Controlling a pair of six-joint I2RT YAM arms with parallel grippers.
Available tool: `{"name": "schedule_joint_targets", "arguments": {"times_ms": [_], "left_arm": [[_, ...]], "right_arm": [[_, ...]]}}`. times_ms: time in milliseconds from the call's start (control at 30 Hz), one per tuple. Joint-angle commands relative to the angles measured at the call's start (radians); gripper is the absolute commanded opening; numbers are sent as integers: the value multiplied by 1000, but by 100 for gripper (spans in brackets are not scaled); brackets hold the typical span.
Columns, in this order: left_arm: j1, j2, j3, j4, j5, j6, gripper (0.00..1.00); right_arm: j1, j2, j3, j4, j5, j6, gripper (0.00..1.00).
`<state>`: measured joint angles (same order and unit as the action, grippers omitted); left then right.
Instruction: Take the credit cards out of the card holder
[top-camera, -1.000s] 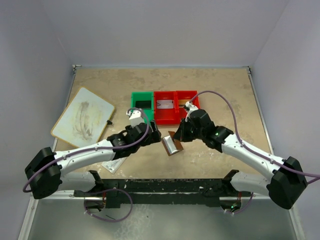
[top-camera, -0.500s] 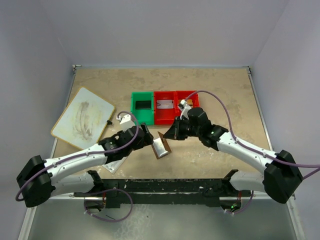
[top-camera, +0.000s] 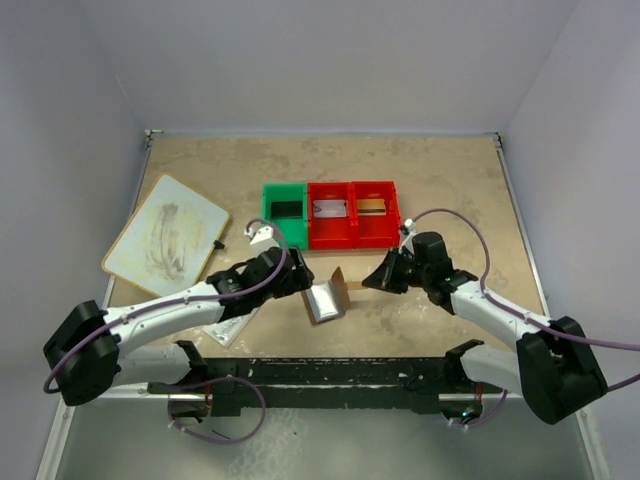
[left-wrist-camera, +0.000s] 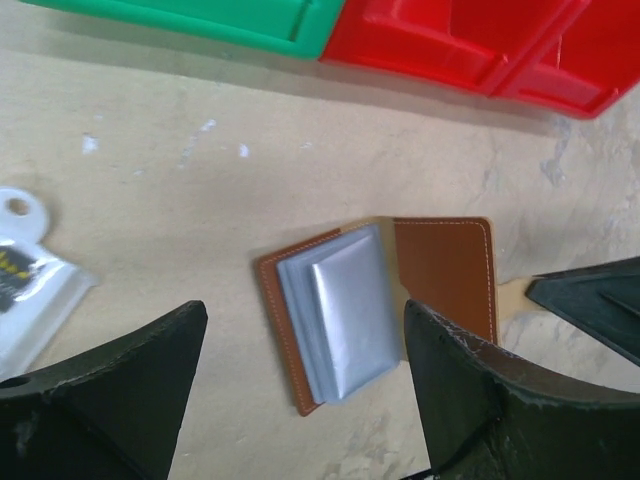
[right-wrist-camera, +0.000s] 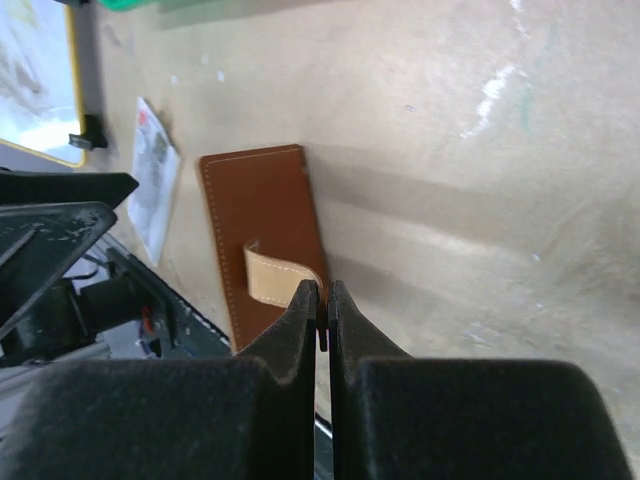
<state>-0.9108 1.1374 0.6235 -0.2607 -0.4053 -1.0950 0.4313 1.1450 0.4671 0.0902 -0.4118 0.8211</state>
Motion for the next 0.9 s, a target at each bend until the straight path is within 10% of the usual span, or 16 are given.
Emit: {"name": "schedule_joint_targets", "arguments": {"times_ms": [0, 867], "left_arm": [[2, 120, 96, 156, 164, 112, 74], [-10, 357, 113, 311, 355, 66, 55]], "right_arm": [[-44, 13, -80, 41, -35, -82, 0], [-72, -22, -198, 89, 2, -65, 0]]}}
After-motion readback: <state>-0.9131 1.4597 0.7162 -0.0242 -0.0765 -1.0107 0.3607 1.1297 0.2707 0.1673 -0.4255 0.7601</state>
